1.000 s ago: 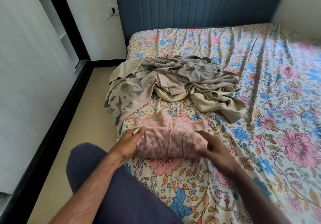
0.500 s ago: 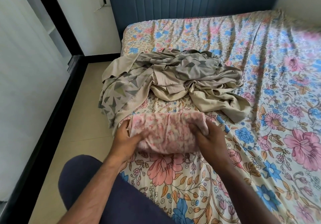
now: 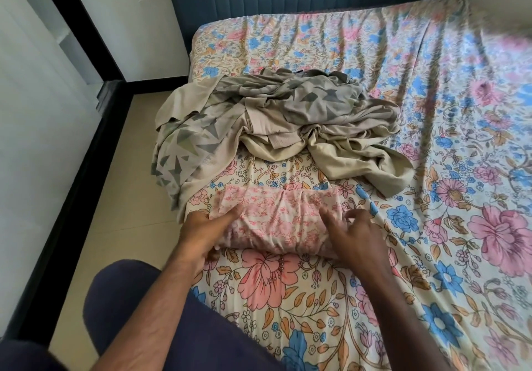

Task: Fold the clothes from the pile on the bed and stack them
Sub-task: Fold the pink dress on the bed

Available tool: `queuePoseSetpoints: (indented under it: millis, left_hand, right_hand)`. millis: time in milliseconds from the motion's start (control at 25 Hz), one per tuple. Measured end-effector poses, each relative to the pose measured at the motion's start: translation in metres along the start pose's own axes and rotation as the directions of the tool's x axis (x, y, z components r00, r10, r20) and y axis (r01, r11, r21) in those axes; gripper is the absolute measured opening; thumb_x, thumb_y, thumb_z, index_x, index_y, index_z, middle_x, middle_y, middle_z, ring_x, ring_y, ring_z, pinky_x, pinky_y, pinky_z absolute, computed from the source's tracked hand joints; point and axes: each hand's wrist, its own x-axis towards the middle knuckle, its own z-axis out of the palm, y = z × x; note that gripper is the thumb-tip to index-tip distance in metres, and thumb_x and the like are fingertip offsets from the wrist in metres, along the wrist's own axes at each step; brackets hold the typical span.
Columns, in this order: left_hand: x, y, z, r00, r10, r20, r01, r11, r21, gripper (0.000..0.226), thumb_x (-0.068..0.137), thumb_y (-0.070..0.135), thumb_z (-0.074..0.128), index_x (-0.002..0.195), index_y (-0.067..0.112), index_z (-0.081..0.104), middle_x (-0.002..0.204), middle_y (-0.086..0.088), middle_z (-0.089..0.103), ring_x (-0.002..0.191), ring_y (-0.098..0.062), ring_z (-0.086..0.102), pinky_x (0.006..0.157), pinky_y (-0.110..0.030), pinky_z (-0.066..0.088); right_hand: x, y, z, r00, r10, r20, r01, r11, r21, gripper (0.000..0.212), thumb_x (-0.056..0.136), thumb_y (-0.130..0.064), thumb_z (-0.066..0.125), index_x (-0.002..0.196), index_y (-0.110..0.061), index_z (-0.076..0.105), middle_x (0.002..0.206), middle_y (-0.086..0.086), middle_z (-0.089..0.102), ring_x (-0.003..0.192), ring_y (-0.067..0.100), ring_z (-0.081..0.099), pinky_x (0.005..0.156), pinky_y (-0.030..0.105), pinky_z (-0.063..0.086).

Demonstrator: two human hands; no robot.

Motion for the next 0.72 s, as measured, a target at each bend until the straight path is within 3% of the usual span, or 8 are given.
queuePoseSetpoints:
  millis: [160, 240, 360, 440, 520, 560, 640, 720]
  left_hand:
    - [0.002, 0.014, 0.016, 0.995, 0.025, 0.099, -0.023, 1.0, -0.017, 0.037, 0.078, 0.032, 0.086, 0.105, 0.013, 0.071, 0.099, -0.012, 0.077, 0.08, -0.025, 0.074, 0.068, -0.035, 0.06]
    - [-0.003, 0.025, 0.026, 0.988, 0.072, 0.136, -0.07, 0.997, -0.015, 0.025, 0.082, 0.015, 0.082, 0.103, 0.016, 0.07, 0.1, -0.01, 0.077, 0.089, -0.027, 0.075, 0.082, -0.043, 0.062]
    - [-0.013, 0.046, 0.039, 0.964, 0.11, 0.243, -0.098, 0.993, -0.058, 0.032, 0.084, 0.007, 0.077, 0.113, 0.013, 0.066, 0.099, -0.014, 0.076, 0.082, -0.031, 0.076, 0.071, -0.046, 0.063]
    - [-0.029, 0.063, 0.049, 0.93, 0.18, 0.32, -0.159, 0.983, -0.09, 0.036, 0.083, 0.007, 0.078, 0.117, 0.011, 0.065, 0.094, -0.016, 0.074, 0.069, -0.03, 0.072, 0.063, -0.045, 0.061]
    - [-0.057, 0.082, 0.072, 0.854, 0.271, 0.444, -0.232, 0.962, -0.141, 0.039, 0.072, 0.013, 0.084, 0.108, 0.01, 0.067, 0.078, -0.017, 0.067, 0.065, -0.033, 0.062, 0.068, -0.055, 0.059]
    - [-0.073, 0.092, 0.085, 0.802, 0.303, 0.515, -0.257, 0.953, -0.161, 0.043, 0.064, 0.016, 0.087, 0.103, 0.009, 0.068, 0.074, -0.016, 0.065, 0.067, -0.034, 0.06, 0.074, -0.062, 0.056]
    - [-0.107, 0.111, 0.125, 0.676, 0.368, 0.638, -0.318, 0.927, -0.198, 0.055, 0.056, 0.018, 0.086, 0.108, 0.007, 0.071, 0.087, -0.018, 0.071, 0.071, -0.034, 0.064, 0.077, -0.065, 0.055]
    - [-0.145, 0.127, 0.167, 0.537, 0.411, 0.737, -0.329, 0.906, -0.265, 0.05, 0.057, 0.019, 0.087, 0.105, 0.009, 0.074, 0.101, -0.019, 0.074, 0.072, -0.034, 0.068, 0.066, -0.054, 0.06]
  right_hand:
    - [0.003, -0.018, -0.003, 0.979, 0.027, 0.201, -0.064, 0.982, 0.18, 0.044, 0.091, -0.052, 0.07, 0.096, -0.009, 0.064, 0.085, 0.007, 0.075, 0.076, 0.026, 0.076, 0.075, 0.042, 0.065]
    - [-0.003, -0.021, -0.01, 0.966, 0.011, 0.257, -0.086, 0.956, 0.28, 0.028, 0.094, -0.038, 0.073, 0.099, -0.011, 0.063, 0.089, 0.006, 0.075, 0.077, 0.023, 0.076, 0.072, 0.04, 0.065]
    - [-0.025, -0.016, -0.031, 0.949, -0.03, 0.315, -0.155, 0.824, 0.545, 0.014, 0.098, -0.022, 0.067, 0.11, -0.016, 0.062, 0.097, 0.008, 0.079, 0.084, 0.024, 0.078, 0.084, 0.043, 0.063]
    - [-0.048, -0.004, -0.051, 0.986, -0.047, 0.161, -0.078, 0.723, 0.687, 0.019, 0.093, -0.019, 0.069, 0.111, -0.015, 0.066, 0.098, 0.008, 0.079, 0.09, 0.028, 0.077, 0.087, 0.049, 0.062]
    - [-0.08, 0.017, -0.076, 0.992, 0.005, -0.123, 0.086, 0.684, 0.724, 0.036, 0.077, -0.025, 0.073, 0.112, -0.015, 0.069, 0.103, 0.009, 0.078, 0.096, 0.029, 0.076, 0.088, 0.055, 0.061]
    - [-0.097, 0.029, -0.091, 0.972, 0.054, -0.228, 0.131, 0.681, 0.721, 0.04, 0.071, -0.027, 0.074, 0.11, -0.017, 0.068, 0.103, 0.007, 0.078, 0.097, 0.029, 0.075, 0.087, 0.055, 0.06]
    - [-0.13, 0.055, -0.125, 0.909, 0.166, -0.383, 0.169, 0.692, 0.702, 0.042, 0.068, -0.03, 0.074, 0.108, -0.023, 0.064, 0.102, 0.004, 0.077, 0.096, 0.025, 0.074, 0.087, 0.053, 0.06]
    - [-0.161, 0.078, -0.156, 0.827, 0.241, -0.509, 0.195, 0.726, 0.66, 0.042, 0.068, -0.036, 0.073, 0.107, -0.03, 0.058, 0.102, 0.001, 0.076, 0.095, 0.022, 0.074, 0.086, 0.052, 0.06]
